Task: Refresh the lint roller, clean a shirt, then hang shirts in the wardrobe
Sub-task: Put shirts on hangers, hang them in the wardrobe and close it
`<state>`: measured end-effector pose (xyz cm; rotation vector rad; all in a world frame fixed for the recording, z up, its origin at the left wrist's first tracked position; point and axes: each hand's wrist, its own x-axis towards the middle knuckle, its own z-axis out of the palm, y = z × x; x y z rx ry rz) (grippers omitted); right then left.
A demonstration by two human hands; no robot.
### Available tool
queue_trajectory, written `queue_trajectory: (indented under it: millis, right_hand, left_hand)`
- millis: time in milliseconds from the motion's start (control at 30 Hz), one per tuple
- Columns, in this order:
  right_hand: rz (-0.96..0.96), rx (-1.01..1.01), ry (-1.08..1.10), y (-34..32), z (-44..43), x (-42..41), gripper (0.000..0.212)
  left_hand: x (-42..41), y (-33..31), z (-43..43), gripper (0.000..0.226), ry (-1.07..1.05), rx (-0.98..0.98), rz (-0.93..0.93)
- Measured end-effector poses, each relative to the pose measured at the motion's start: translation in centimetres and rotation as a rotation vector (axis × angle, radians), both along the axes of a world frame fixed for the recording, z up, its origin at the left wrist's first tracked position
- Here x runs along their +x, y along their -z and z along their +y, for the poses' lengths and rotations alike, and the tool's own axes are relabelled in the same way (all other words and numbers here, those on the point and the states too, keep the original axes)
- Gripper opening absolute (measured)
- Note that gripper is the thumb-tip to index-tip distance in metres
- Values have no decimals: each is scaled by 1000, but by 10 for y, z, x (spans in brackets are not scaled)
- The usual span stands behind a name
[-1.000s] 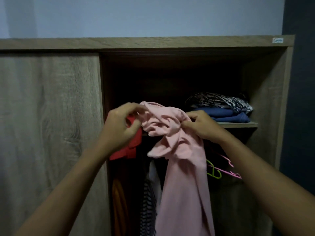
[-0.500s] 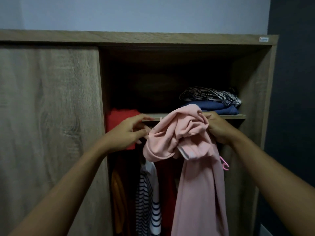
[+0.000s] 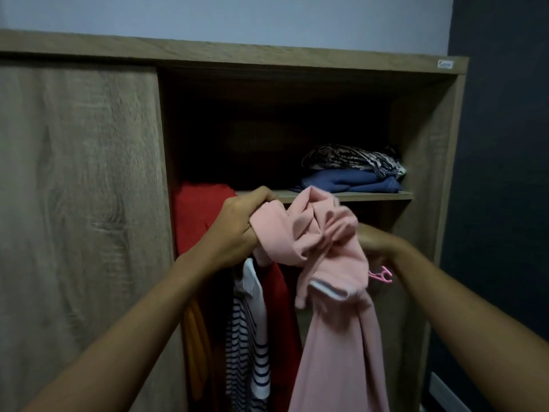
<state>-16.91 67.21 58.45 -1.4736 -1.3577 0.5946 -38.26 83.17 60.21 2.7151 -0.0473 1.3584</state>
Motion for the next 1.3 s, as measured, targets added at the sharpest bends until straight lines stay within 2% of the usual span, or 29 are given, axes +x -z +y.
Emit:
queue_trajectory:
  millis: [67,100,233,367,467,533,633,700,800,900,967,1133,1233,1300]
  right_hand:
    - [-232,-71,91,16,-1,1,31]
    - [-263,-98,143,23,0,1,24]
    - [-76,-17,339,46,2,-7,27]
    - [-110,183,417,62,-12,-21,21]
    - [-87,313,452,70,-25,-38,17]
    - [-139,306,441,72,-30,-53,12]
    - [-389,183,467,78,-28,-71,45]
    - [-494,122,497,83,-22,-72,52]
    - [-541,173,587,85,-16,-58,37]
    - [-556,245,676,79,-22,-32,25]
    - [-536,224,668,75,-25,-12,21]
    - [-400,-1,523,88,-5,35,31]
    - [-346,-163,229,92,0,52,13]
    - [-239,-270,38,95,1,59,28]
  left_hand:
    - [2,-7,-13,15,24,-130,-28]
    - [1,-10,-23,14,7,-152,-15]
    - [13,-8,-42,24,-141,-202,139]
    - [32,13,-47,32,-267,-280,205]
    - [38,18,-48,34,-326,-267,203]
    - [40,19,-50,34,-354,-257,198]
    - [41,20,-55,31,-377,-227,167]
    - [40,19,-55,25,-412,-193,152]
    - [34,25,-45,15,-539,-110,133]
    - [22,50,-27,25,-629,-51,145]
    - [15,69,-18,33,-527,-145,171]
    - [27,84,-11,28,-302,-661,346]
    - [39,84,-8,33,-189,-941,326]
    - [46,83,-7,37,-133,-1055,312]
